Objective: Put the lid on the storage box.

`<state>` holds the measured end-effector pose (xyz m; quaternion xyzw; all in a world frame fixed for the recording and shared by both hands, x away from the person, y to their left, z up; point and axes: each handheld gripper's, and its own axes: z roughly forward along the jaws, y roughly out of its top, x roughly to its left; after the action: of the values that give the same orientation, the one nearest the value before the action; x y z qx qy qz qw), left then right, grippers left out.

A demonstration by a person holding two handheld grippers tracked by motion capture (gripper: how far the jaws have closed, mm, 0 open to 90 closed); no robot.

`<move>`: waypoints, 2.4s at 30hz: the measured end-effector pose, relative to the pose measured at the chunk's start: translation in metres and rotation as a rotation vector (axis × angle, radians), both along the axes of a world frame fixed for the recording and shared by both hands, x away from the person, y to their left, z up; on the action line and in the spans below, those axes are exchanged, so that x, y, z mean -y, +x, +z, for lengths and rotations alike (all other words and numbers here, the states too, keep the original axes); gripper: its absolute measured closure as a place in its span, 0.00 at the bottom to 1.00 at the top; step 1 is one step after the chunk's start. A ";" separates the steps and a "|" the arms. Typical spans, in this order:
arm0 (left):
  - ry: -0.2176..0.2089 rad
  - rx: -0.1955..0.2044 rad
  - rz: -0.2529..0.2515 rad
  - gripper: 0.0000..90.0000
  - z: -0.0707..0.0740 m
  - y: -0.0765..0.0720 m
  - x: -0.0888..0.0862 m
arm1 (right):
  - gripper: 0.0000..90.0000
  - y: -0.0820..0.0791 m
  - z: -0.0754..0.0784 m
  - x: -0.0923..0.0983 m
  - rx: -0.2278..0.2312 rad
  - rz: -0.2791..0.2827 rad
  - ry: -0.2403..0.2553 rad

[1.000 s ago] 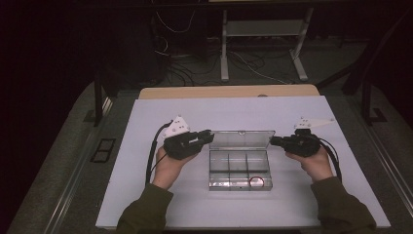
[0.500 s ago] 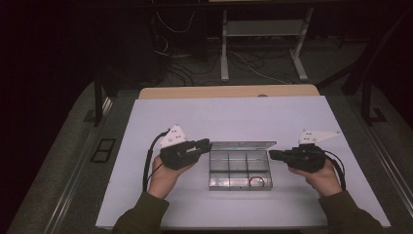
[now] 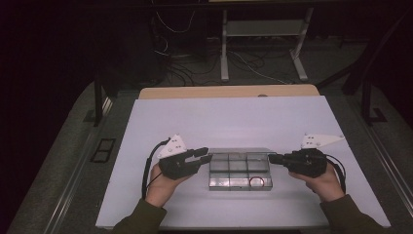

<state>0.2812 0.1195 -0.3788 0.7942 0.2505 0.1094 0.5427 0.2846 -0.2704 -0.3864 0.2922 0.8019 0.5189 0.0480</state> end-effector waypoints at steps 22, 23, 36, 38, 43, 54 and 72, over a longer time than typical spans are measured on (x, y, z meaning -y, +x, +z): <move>0.056 -0.103 -0.054 0.98 -0.023 -0.013 -0.008 | 0.99 -0.015 -0.010 0.001 -0.012 0.017 -0.043; 0.056 -0.106 -0.059 0.98 -0.024 -0.013 -0.007 | 0.99 -0.016 -0.010 0.002 -0.013 0.019 -0.046; 0.087 -0.131 -0.090 0.98 -0.032 -0.012 -0.002 | 0.99 -0.023 -0.022 0.001 -0.039 0.034 -0.092; 0.102 -0.129 -0.093 0.98 -0.033 -0.012 -0.002 | 0.99 -0.023 -0.024 0.001 -0.045 0.038 -0.100; 0.128 -0.143 -0.101 0.98 -0.036 -0.011 0.000 | 0.99 -0.023 -0.028 0.000 -0.057 0.046 -0.121; 0.182 -0.157 -0.105 0.98 -0.043 -0.010 0.002 | 0.99 -0.021 -0.034 -0.001 -0.067 0.041 -0.178; 0.237 -0.176 -0.071 0.93 -0.046 -0.006 -0.006 | 0.97 -0.017 -0.039 0.005 -0.076 0.004 -0.224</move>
<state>0.2751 0.1251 -0.4248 0.8676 0.2540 0.0489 0.4246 0.2671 -0.2758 -0.4255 0.3029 0.8566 0.4149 0.0490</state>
